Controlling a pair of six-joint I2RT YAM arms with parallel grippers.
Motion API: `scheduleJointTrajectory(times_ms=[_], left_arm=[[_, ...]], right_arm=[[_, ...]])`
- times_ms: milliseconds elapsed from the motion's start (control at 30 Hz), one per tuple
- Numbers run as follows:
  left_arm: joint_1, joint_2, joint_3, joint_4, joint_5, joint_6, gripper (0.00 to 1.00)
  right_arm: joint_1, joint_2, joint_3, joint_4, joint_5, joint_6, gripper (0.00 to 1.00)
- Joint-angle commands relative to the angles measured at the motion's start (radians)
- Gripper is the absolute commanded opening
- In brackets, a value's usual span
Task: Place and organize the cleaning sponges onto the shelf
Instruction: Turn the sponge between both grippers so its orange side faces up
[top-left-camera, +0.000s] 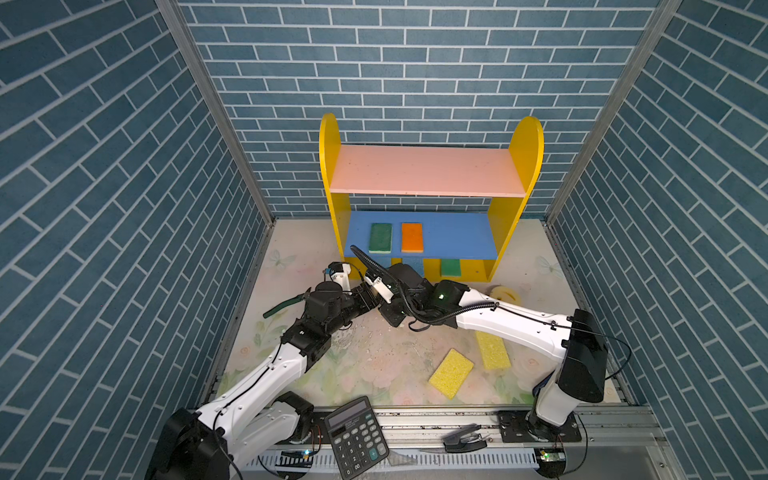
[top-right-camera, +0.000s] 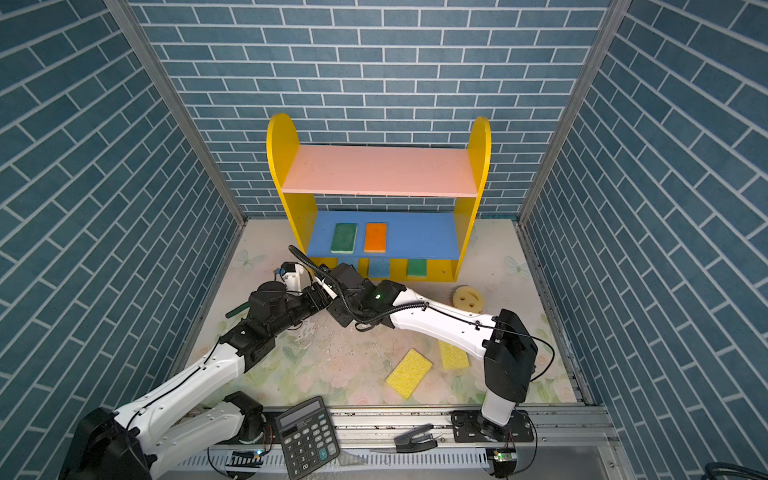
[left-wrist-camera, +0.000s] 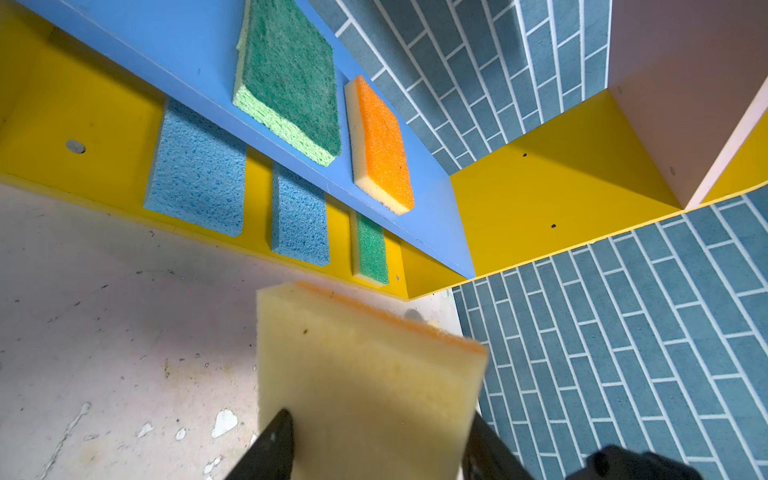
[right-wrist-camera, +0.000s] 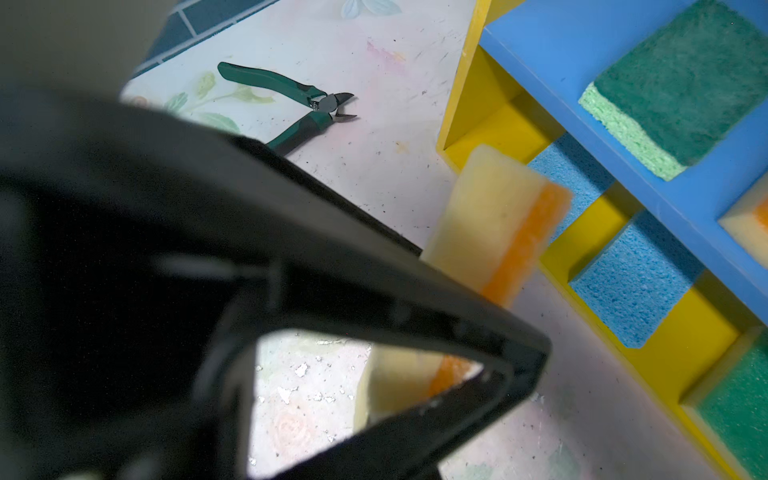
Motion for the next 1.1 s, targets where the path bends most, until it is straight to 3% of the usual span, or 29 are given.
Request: scheduleJointTrajectory(times_ms=[0,233,300,400,467,567,667,900,1067], left_arm=[[-0.012,-0.02,0.011,0.004,0.013,0.017,0.56],[-0.011,-0.043,0.003,0.004,-0.02,0.018,0.25],[-0.011,-0.048,0.005,0.007,-0.025,0.019,0.18],[-0.009,-0.054,0.006,0.009,-0.03,0.022,0.12],[-0.003,-0.061,0.0,0.021,-0.024,0.023,0.12],[0.01,-0.075,-0.016,0.053,-0.008,0.016,0.1],[0.031,-0.091,-0.042,0.121,0.024,-0.003,0.09],[0.104,-0.111,-0.074,0.235,0.121,-0.067,0.1],[0.152,-0.076,-0.109,0.463,0.205,-0.163,0.09]], right_arm=[[0.038,-0.017,0.028,0.069,-0.066,-0.073,0.0],[0.04,-0.067,-0.037,0.178,-0.162,-0.049,0.02],[0.039,-0.077,-0.057,0.208,-0.187,-0.023,0.13],[0.024,-0.098,-0.091,0.243,-0.246,0.025,0.41],[-0.018,-0.105,-0.096,0.248,-0.351,0.084,0.49],[-0.134,-0.099,-0.093,0.292,-0.65,0.241,0.51],[-0.236,-0.104,-0.134,0.434,-0.845,0.406,0.51],[-0.362,-0.153,-0.226,0.565,-0.914,0.517,0.52],[-0.446,-0.13,-0.339,0.897,-0.994,0.778,0.52]])
